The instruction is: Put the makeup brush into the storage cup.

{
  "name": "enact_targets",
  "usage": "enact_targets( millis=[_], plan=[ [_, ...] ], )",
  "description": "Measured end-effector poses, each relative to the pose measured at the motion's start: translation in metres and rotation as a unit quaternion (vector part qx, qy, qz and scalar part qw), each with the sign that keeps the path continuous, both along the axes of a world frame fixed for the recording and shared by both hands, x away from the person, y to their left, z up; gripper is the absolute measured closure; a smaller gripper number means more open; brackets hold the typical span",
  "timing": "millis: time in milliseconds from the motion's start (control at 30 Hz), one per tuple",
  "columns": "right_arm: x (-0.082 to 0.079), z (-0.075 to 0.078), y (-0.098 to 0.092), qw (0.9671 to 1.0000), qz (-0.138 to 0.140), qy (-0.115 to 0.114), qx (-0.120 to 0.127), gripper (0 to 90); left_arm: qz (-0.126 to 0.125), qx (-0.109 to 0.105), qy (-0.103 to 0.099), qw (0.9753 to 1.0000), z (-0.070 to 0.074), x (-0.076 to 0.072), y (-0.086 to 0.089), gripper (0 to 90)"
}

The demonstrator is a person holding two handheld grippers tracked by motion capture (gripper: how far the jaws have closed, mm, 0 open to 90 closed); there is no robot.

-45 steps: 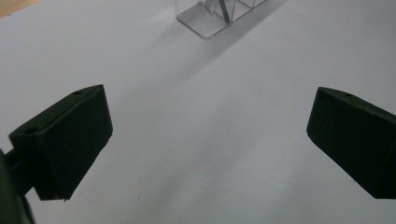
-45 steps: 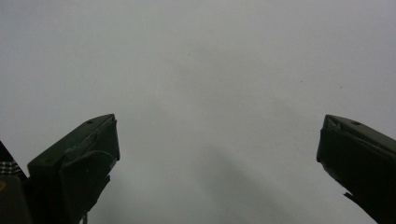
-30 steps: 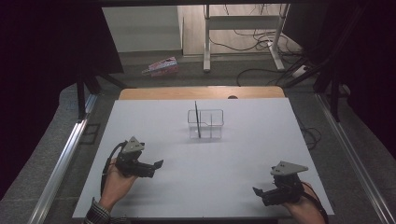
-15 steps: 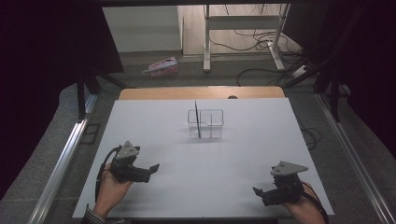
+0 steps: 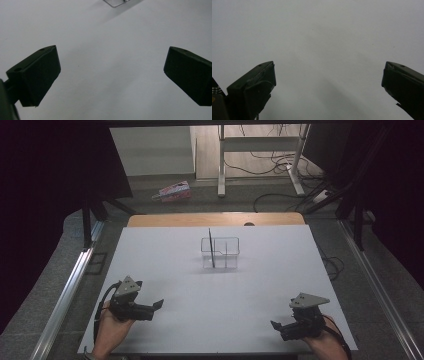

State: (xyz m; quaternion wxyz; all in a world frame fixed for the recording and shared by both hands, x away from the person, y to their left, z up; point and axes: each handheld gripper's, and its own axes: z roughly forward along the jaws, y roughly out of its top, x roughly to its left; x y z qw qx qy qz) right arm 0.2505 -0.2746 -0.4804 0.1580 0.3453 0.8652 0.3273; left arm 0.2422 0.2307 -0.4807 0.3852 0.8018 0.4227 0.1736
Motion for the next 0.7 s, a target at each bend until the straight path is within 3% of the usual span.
enact_targets(
  millis=[700],
  plan=[
    [0.000, 0.000, 0.000, 1.0000, -0.002, 0.001, 0.001, 0.0, 0.016, 0.014, 0.002, 0.9998, -0.002, -0.020, 0.013, 1.3]
  ],
)
